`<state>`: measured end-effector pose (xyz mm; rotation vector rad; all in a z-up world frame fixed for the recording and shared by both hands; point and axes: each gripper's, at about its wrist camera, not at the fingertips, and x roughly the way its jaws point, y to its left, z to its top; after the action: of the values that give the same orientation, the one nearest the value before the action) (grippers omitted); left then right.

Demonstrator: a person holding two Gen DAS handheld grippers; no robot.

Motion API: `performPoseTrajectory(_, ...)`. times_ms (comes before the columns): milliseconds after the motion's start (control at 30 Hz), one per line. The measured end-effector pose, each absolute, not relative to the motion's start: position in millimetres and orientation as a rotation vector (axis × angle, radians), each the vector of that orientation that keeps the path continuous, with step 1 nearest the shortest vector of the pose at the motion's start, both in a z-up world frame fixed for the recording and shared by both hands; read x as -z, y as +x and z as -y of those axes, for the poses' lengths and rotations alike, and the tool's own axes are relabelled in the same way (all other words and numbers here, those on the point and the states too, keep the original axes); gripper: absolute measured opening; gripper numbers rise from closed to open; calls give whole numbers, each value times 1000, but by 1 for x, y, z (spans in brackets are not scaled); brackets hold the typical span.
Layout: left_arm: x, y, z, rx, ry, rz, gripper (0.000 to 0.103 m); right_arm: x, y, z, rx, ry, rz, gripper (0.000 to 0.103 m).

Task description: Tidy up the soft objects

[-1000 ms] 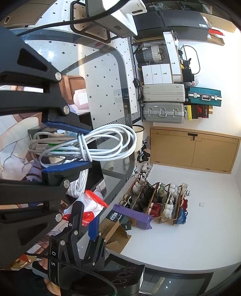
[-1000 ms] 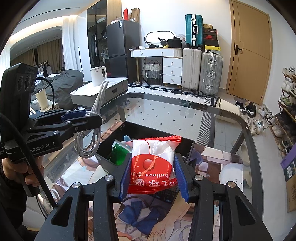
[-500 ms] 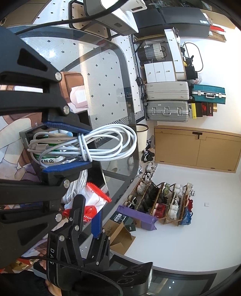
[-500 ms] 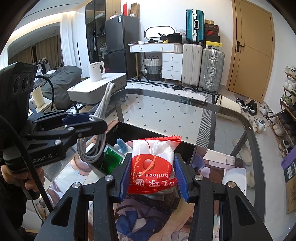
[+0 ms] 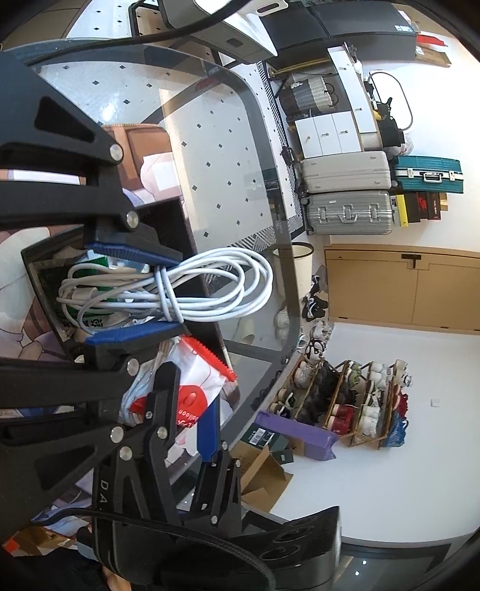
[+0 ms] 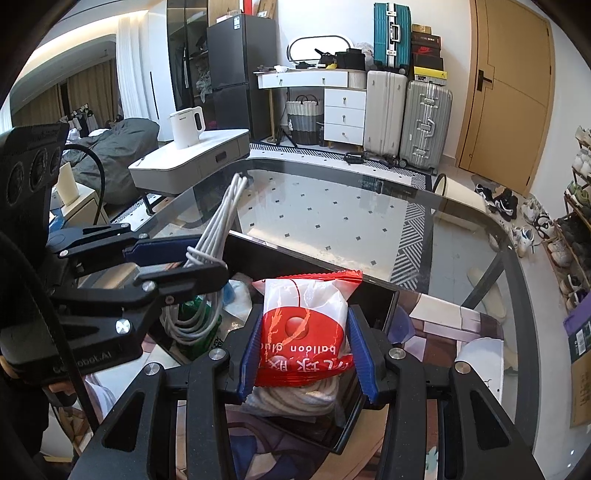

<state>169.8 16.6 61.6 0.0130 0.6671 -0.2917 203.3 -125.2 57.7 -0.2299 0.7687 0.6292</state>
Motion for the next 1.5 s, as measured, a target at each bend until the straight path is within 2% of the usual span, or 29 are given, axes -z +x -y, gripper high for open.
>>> performPoseTrajectory(367, -46, 176, -7, 295, 33, -713, 29, -46, 221, 120, -637, -230, -780, 44)
performPoseTrajectory(433, -47, 174, -5, 292, 33, -710, 31, -48, 218, 121, -643, -236, -765, 52)
performPoseTrajectory(500, -50, 170, -6, 287, 35, -703, 45, -51, 215, 123, -636, -242, -747, 55)
performPoseTrajectory(567, -53, 166, -10, 286, 26, -693, 53, -55, 211, 128, -630, -234, -735, 60)
performPoseTrajectory(667, -59, 156, -12, 276, 25, -677, 59, -61, 199, 137, -623, -216, -705, 73)
performPoseTrajectory(733, -61, 148, -16, 263, 23, -670, 65, -64, 190, 143, -625, -202, -687, 87)
performPoseTrajectory(800, -63, 139, -19, 242, 14, -652, 88, -68, 179, 149, -630, -184, -664, 94)
performPoseTrajectory(867, -65, 128, -24, 215, -1, -620, 100, -71, 166, 155, -631, -160, -638, 99)
performPoseTrajectory(900, -65, 123, -26, 210, -10, -606, 103, -72, 161, 157, -631, -153, -627, 100)
performPoseTrajectory(933, -64, 119, -28, 201, -17, -601, 103, -72, 156, 159, -627, -142, -613, 102)
performPoseTrajectory(1167, -51, 98, -36, 135, -29, -577, 103, -66, 127, 175, -594, -85, -530, 102)
performPoseTrajectory(1500, -38, 84, -31, 57, -16, -532, 103, -48, 113, 179, -581, -68, -510, 102)
